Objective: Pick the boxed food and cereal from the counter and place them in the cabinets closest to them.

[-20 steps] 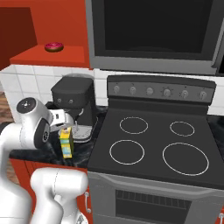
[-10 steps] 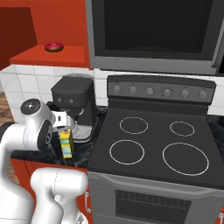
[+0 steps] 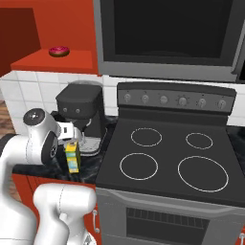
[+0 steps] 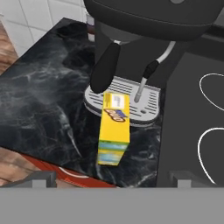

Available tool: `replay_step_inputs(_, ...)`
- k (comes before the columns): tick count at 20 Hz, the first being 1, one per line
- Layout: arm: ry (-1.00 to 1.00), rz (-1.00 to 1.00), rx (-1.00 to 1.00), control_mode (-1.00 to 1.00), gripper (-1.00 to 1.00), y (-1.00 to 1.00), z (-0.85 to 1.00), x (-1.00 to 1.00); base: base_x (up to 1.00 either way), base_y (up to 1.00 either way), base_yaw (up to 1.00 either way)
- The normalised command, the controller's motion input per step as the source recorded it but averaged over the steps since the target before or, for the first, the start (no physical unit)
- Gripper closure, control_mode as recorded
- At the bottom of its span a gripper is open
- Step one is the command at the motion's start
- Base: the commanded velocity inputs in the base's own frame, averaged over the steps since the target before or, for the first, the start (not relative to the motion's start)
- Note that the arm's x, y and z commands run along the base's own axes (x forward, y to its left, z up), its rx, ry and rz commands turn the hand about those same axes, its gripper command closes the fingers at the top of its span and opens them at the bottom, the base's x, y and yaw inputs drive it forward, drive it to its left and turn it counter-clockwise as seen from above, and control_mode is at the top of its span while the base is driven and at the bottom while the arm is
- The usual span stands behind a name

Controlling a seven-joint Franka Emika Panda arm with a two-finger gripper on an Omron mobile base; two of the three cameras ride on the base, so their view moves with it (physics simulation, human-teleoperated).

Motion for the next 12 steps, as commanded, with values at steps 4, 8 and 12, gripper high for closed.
replay_step_inputs(4,0.0,0.0,0.0,-1.0,-1.0,0.0,-0.16,0.0,0.0,0.0,0.0)
replay_step_inputs(8,0.0,0.0,0.0,-1.0,-1.0,0.0,-0.17,0.0,0.0,0.0,0.0)
replay_step_inputs(12,0.0,0.0,0.01,-1.0,-1.0,0.0,-0.15,0.12,0.0,0.0,0.0)
